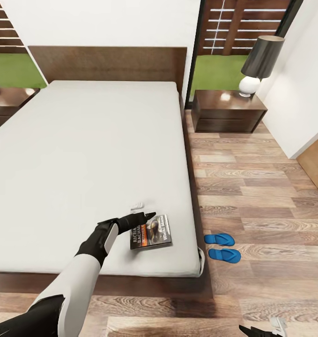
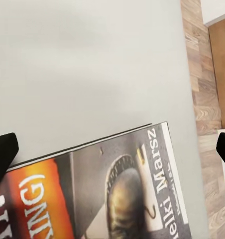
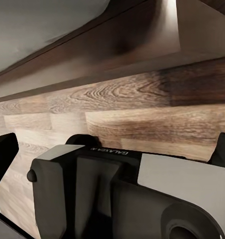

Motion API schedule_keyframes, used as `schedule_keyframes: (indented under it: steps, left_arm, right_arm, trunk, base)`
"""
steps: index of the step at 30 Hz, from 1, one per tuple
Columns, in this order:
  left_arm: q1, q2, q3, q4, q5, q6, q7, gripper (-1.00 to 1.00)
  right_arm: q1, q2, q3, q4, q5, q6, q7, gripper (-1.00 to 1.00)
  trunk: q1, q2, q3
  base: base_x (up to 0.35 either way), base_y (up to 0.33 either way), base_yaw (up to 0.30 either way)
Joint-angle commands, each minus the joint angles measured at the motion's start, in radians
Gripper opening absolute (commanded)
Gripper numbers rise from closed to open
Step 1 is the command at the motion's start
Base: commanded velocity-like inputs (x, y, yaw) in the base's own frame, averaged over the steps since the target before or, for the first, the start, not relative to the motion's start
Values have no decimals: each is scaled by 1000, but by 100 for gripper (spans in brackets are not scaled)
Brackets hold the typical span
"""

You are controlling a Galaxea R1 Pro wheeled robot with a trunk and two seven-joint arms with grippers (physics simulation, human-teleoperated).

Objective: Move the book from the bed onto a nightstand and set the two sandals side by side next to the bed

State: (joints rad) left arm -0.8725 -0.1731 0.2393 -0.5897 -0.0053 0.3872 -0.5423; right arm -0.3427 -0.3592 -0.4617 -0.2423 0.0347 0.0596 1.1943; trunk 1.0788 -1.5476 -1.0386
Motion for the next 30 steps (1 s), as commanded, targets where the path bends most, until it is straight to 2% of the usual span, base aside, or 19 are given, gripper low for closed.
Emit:
schedule_keyframes:
  steps: [1,6,30]
  left_arm:
    - [0,-1,8,-1,-1,9,-6,100]
    - [0,-1,8,-1,-1,9,-6,100]
    - [0,-1,9,-1,-1,10,-5,100]
  right_arm:
    - [0,0,-6,0,4,6,5,100]
    - [0,0,-6,0,4,6,5,100]
    - [-1,0,-6,0,4,6,5,100]
  trunk:
    - [0,0,-1]
    - [0,0,-1]
    - [0,0,-1]
  base:
    - [-138,0,0]
    - [-174,0,0]
    - [-42,0,0]
